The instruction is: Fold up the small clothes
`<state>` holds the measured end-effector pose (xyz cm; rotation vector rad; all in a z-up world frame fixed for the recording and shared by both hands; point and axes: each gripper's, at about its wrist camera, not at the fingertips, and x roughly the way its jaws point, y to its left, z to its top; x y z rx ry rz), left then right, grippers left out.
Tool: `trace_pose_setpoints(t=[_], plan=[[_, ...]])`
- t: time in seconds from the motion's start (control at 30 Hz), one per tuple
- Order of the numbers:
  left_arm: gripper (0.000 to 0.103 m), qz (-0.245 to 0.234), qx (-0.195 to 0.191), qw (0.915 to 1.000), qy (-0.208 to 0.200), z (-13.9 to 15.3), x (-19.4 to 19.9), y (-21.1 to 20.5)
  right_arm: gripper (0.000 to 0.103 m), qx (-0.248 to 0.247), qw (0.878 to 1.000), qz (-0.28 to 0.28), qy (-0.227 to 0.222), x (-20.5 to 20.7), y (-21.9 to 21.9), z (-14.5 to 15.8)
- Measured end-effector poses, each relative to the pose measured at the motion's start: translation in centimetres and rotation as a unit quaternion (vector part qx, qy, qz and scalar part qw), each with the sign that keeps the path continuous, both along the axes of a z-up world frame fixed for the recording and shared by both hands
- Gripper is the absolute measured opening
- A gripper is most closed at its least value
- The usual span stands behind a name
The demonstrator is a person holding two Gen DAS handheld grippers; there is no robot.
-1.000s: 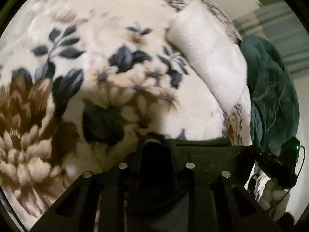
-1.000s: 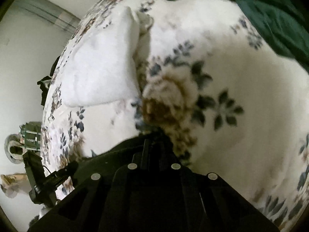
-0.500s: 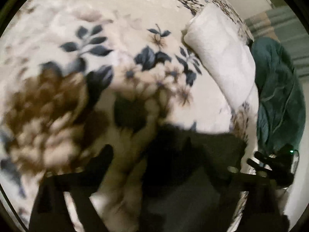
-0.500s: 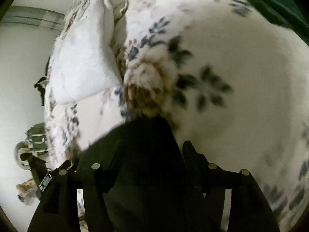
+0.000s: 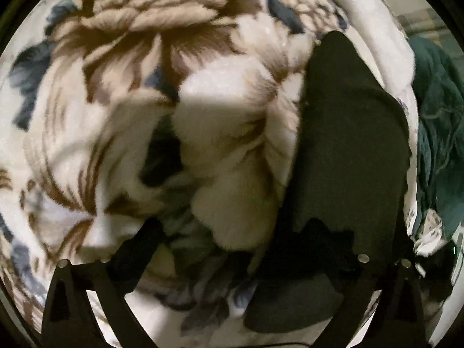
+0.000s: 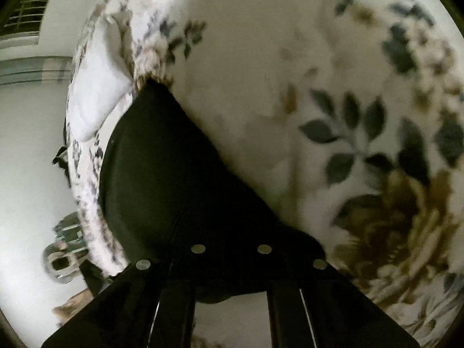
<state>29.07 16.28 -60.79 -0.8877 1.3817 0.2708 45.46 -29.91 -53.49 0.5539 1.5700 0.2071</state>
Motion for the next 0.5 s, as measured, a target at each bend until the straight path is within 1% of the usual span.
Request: trace_pose_setpoints(t=[0.03,0.07,0.1,0.13,0.2,0.27,0.3,0.33,0.37,0.4,0.43,0.47,0.5], plan=[[0.103,0.004,-0.005,0.9999,0.007,-0.3,0.3,0.1,0.005,-0.015,1.000,-0.006,-0.011,-0.6,-0.4,0.8],[0.103,0.010,-0.012,0.9997,0.019,-0.5,0.6,0.3,0.005,-0.019,1.000,-0.014,-0.011,-0.9,-0.8,1.0],[0.103,0.012,-0.017,0.9994,0.027,-0.7,0.8,0.5,0.005,-0.023,0.999,-0.025,-0.007,-1.2,-1.4,1.1],[0.103,0.013,-0.021,0.9992,0.032,-0.9,1.0,0.6,0.005,-0.023,0.999,-0.025,0.002,-1.1,-1.8,0.8],[0.103,0.013,-0.030,0.9986,0.043,-1.1,1.2,0.8,0.005,-0.032,0.999,-0.018,0.022,-1.5,-1.7,-0.2],[0.103,0.014,-0.045,0.9972,0.057,-1.3,1.7,1.3,0.006,-0.026,0.999,0.005,0.032,-1.2,-1.2,-0.9],[0.103,0.018,-0.052,0.9966,0.062,-1.2,1.8,1.5,0.010,-0.016,0.999,0.017,0.034,-0.6,-1.0,-0.9],[0.103,0.027,-0.058,0.9960,0.062,-0.8,1.9,1.8,0.017,-0.012,0.999,0.023,0.035,-0.3,-0.9,-0.8],[0.103,0.035,-0.060,0.9965,0.047,-0.1,1.8,2.0,0.023,0.000,0.999,0.032,0.030,0.5,-0.9,-0.5],[0.103,0.037,-0.056,0.9975,0.020,0.9,1.9,2.1,0.044,0.012,0.999,0.037,0.019,1.2,-1.1,-0.1],[0.103,0.034,-0.049,0.9982,0.001,1.6,2.0,2.0,0.064,0.025,0.999,0.040,0.008,1.9,-1.0,0.0],[0.103,0.022,-0.039,0.9987,-0.023,2.3,2.5,1.6,0.071,0.042,0.998,0.046,-0.001,2.5,-1.0,-0.1],[0.103,0.011,-0.041,0.9984,-0.038,2.4,2.9,1.2,0.074,0.065,0.996,0.060,-0.001,3.4,-0.6,-0.7]])
